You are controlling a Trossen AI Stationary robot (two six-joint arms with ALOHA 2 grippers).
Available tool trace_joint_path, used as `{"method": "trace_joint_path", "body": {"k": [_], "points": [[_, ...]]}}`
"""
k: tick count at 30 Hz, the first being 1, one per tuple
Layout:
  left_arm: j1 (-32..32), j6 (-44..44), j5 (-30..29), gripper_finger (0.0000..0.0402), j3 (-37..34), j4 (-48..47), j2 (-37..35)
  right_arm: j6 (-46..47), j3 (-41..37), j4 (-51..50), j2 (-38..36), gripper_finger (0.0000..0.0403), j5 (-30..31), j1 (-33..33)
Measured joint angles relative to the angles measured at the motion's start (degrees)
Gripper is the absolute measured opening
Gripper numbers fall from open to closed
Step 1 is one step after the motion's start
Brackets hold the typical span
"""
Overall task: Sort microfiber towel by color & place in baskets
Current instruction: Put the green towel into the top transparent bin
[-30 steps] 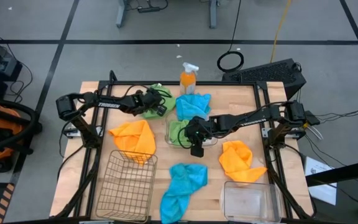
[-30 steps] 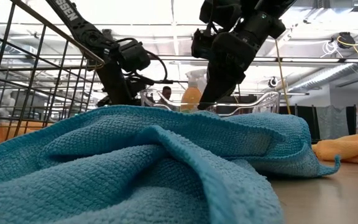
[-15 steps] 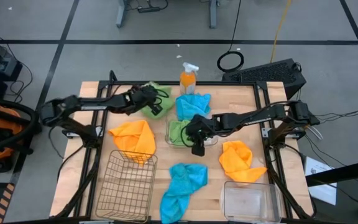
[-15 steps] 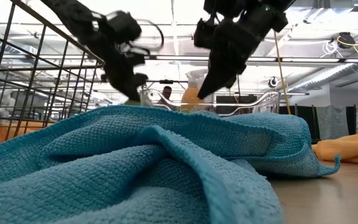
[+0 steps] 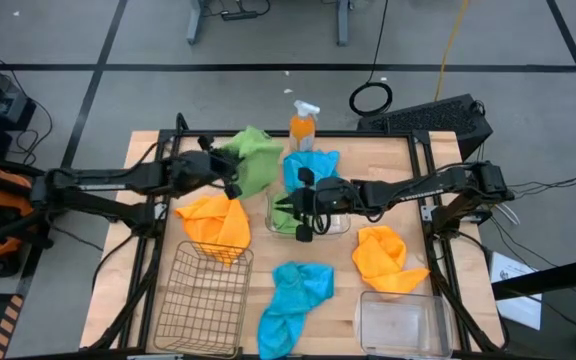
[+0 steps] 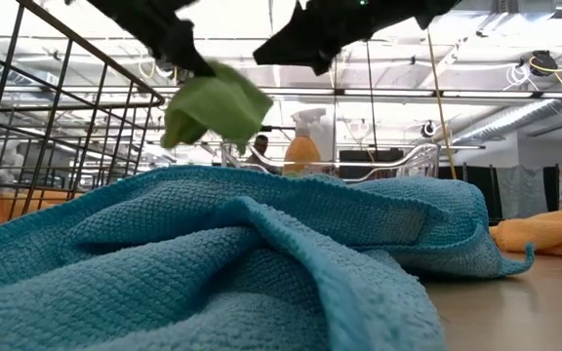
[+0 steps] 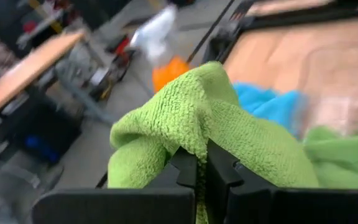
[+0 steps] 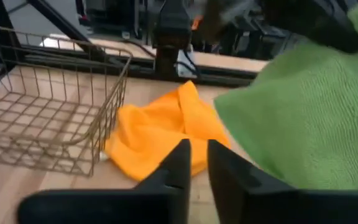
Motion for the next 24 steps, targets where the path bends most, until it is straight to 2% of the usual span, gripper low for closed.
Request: {"method": "trace_joint_path", "body": {"k": [5,8,13,17,24], "points": [[-6.0,3.7,0.2,0.0006,0.0,0.5,-2.6,-4.2,0.0,3.9,0.6,0.0149,3.6,0.2],[-9.1,5.2,0.4,0.0006,0.0,3.9,-2.7,-6.7,0.0,4.9,0.6,0.0207,4.3,0.2],[-13.1,8.1,7.4,0.0006,0.0,9.3,-2.8,-8.3,0.0,5.0,0.6,0.0274,7.2,-0.9],[-14.7,9.1,11.7,0.0006,0.0,9.1,-2.7,-6.3,0.0,4.1,0.6,0.0287,9.0,-1.6],[-14.6,9.1,11.8,0.0006,0.0,1.9,-2.7,-5.1,0.0,-3.5,0.2,0.0274,7.4,3.2]]}}
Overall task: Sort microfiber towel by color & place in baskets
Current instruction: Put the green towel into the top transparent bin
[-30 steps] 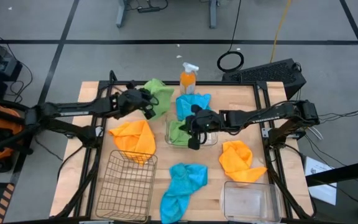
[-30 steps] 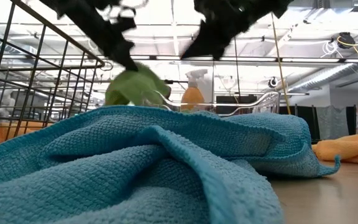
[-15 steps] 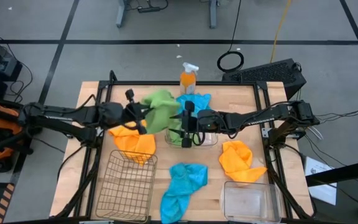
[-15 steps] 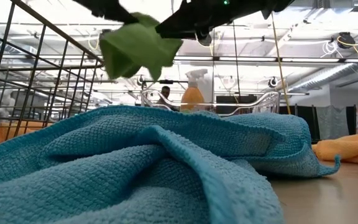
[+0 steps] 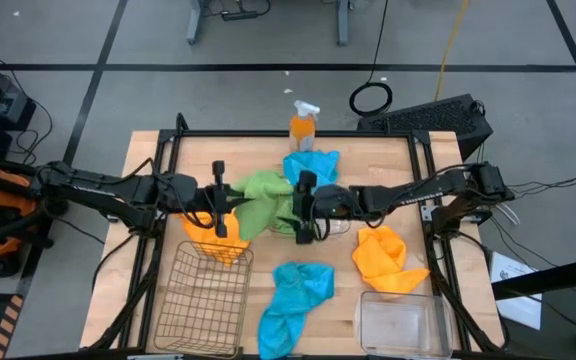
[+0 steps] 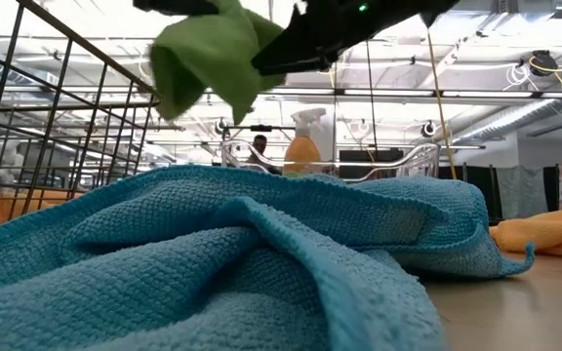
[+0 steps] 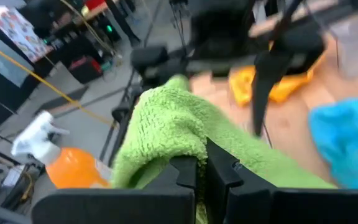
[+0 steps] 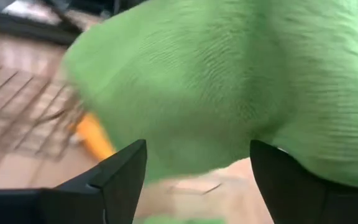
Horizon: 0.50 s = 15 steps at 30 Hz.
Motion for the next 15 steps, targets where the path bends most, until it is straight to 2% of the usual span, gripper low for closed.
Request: {"method": "trace_joint_path", "body": {"k": [4,9,15], "points": [[0.0,-0.2,0.3,0.0006,0.0,-3.9,0.0,2.8,0.0,-5.9,-2.1,0.0268,0.0,3.3],[0.0,-0.4,5.4,0.0006,0.0,-5.8,0.1,6.5,0.0,-9.8,-6.1,0.0267,-0.2,6.8],[0.0,2.1,12.8,0.0007,0.0,-6.1,1.6,5.7,0.0,-4.9,-7.6,0.0267,-0.3,7.7]]}}
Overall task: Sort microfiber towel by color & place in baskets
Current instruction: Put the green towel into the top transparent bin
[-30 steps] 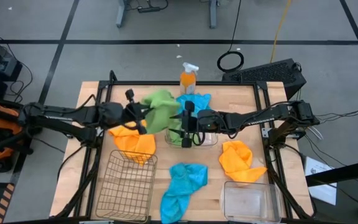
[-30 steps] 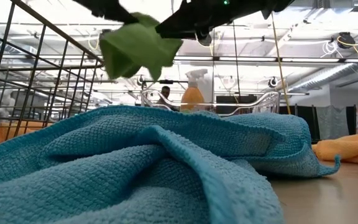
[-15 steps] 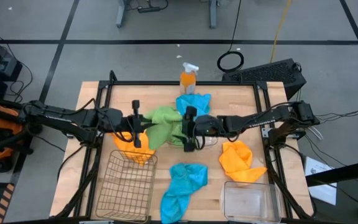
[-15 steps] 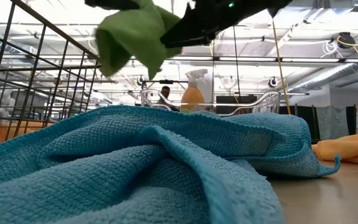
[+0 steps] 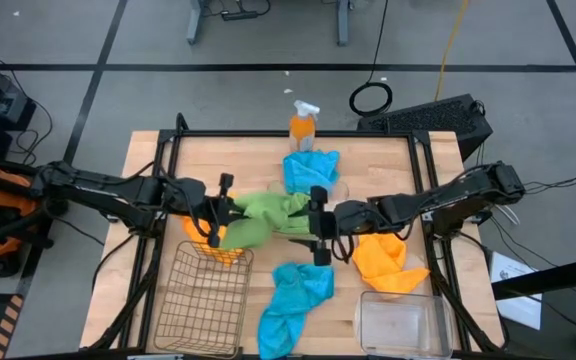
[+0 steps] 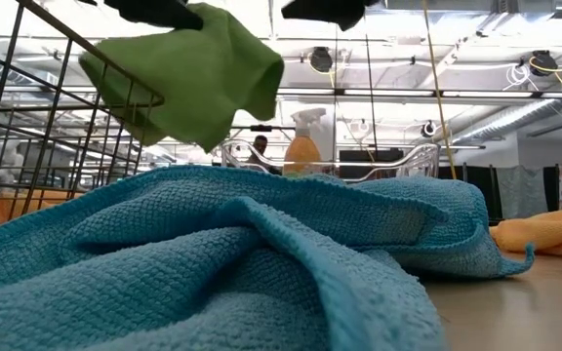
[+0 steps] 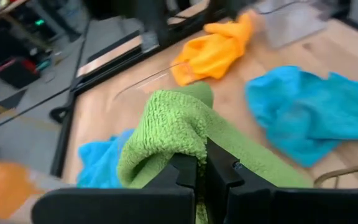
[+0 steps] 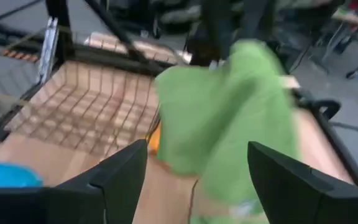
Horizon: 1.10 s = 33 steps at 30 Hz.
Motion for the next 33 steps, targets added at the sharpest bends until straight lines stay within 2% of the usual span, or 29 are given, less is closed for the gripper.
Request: {"method": "trace_joint_path", "body": {"k": [2,5,8,13,15,18,22,25,27,30,33], "points": [[0.0,0.8,1.2,0.0007,0.0,0.3,0.7,0.1,0.0,4.1,0.8,0.0268,-1.0,-1.3],[0.0,0.9,1.4,0.0007,0.0,1.6,2.0,1.9,0.0,8.0,2.6,0.0281,-7.2,-3.8],[0.0,3.0,1.4,0.0008,0.0,1.8,3.1,3.1,0.0,10.5,4.6,0.0311,-10.2,-6.1],[0.0,5.7,1.4,0.0008,0.0,3.4,3.8,3.5,0.0,12.7,8.1,0.0365,-11.1,-8.7],[0.0,6.4,1.4,0.0008,0.0,3.5,3.9,3.6,-0.1,15.6,9.6,0.0377,-14.0,-9.4],[0.0,6.5,2.1,0.0008,0.0,5.1,3.9,2.2,-0.1,19.9,11.9,0.0383,-17.2,-10.1],[0.0,7.1,6.0,0.0008,0.0,6.3,3.9,-1.3,-0.1,22.6,14.6,0.0378,-23.3,-11.4],[0.0,7.5,6.6,0.0008,0.0,6.9,3.9,-1.7,-0.1,23.3,15.7,0.0361,-25.4,-11.9],[0.0,8.2,6.5,0.0008,0.0,7.2,3.9,-2.0,-0.1,23.4,15.8,0.0332,-25.7,-11.9],[0.0,9.1,6.6,0.0008,0.0,7.8,3.9,-2.9,-0.1,23.1,15.8,0.0263,-25.7,-11.9],[0.0,9.4,6.5,0.0008,0.0,9.7,3.9,-3.0,-0.1,23.2,15.8,0.0172,-25.7,-11.9]]}}
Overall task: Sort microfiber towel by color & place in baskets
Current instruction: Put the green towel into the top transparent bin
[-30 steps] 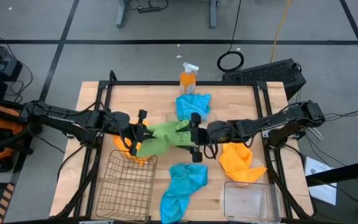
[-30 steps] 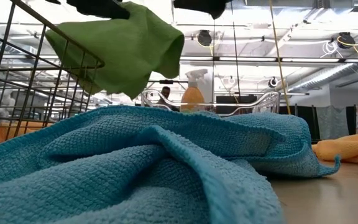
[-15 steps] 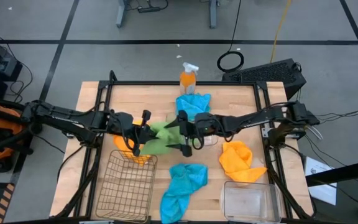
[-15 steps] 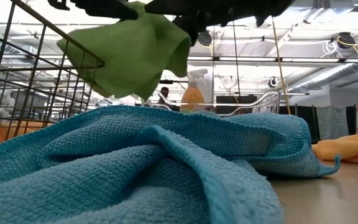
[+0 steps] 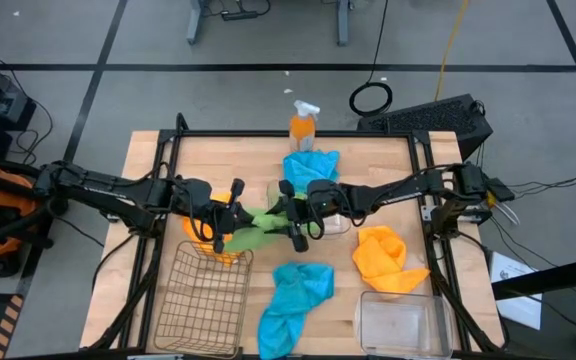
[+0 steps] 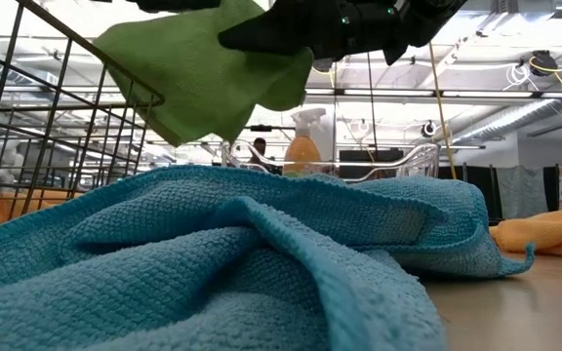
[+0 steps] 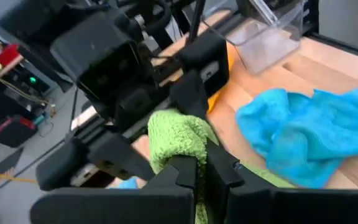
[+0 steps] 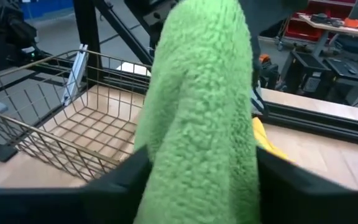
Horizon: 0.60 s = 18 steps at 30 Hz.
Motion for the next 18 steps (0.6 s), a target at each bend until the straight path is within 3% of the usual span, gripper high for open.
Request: {"method": "trace_joint_path", "body": {"k": [4,5,11,18], "points": [[0.0,-1.3,0.0,0.0009,0.0,1.5,0.4,0.0,0.0,-0.4,-0.1,0.0038,0.0,0.0],[0.0,-2.6,-0.1,0.0009,0.0,1.8,0.4,-0.1,0.0,-0.8,-0.4,0.0022,0.0,0.0],[0.3,-14.2,-8.1,0.0042,0.0,2.3,0.4,1.9,0.1,-7.3,-4.5,0.0019,1.8,0.0],[0.2,-21.1,-12.3,0.0179,0.0,1.3,0.3,3.2,0.1,-22.3,-13.1,0.0008,10.2,0.0]]}}
